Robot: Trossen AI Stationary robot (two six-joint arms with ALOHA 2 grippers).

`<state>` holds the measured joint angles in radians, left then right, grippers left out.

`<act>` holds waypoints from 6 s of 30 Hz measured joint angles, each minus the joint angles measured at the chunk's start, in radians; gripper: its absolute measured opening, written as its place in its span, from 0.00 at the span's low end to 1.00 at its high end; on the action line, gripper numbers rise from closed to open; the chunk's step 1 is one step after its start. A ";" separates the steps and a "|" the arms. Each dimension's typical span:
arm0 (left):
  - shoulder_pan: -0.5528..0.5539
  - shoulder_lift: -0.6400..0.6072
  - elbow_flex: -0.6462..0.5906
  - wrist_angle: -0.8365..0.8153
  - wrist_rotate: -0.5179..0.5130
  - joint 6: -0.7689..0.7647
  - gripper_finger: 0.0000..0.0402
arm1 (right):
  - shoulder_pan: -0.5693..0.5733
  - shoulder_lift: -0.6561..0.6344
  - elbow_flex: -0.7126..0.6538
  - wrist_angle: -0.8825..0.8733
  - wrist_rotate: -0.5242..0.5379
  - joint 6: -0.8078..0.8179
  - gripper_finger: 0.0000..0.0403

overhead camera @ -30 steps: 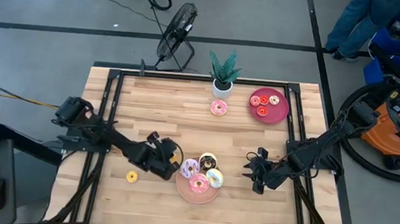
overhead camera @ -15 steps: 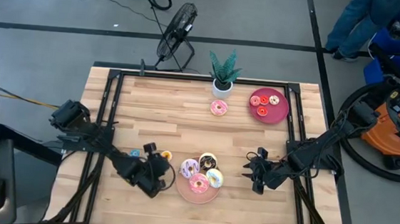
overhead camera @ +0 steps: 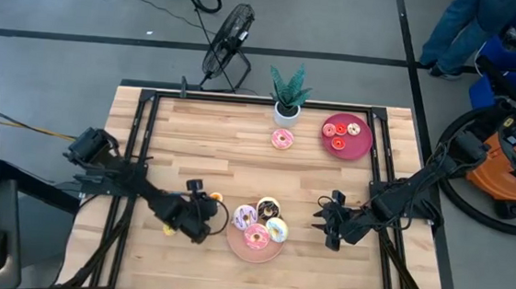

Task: Pick & Place donuts
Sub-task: Put the small brown donut on the red plate, then put the small blue donut on the red plate

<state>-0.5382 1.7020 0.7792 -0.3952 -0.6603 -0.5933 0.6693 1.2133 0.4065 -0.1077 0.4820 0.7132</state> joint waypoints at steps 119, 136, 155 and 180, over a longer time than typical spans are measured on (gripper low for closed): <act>-0.055 -0.066 0.000 0.958 -0.545 0.893 0.29 | -1.610 0.216 0.425 -0.834 -0.389 -0.482 0.05; -0.055 -0.066 0.000 0.958 -0.545 0.867 0.29 | -1.608 0.279 0.433 -0.808 -0.359 -0.467 0.05; -0.055 -0.065 0.000 0.959 -0.545 0.865 0.29 | -1.590 0.279 0.433 -0.748 -0.287 -0.509 0.36; -0.056 -0.065 0.000 0.957 -0.544 0.845 0.29 | -1.384 0.258 0.570 -0.887 0.054 -0.510 0.22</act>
<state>-0.5943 1.6371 0.7795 0.5621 -1.2045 0.2512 -0.7150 1.4716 0.9760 -0.9945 0.5362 0.2032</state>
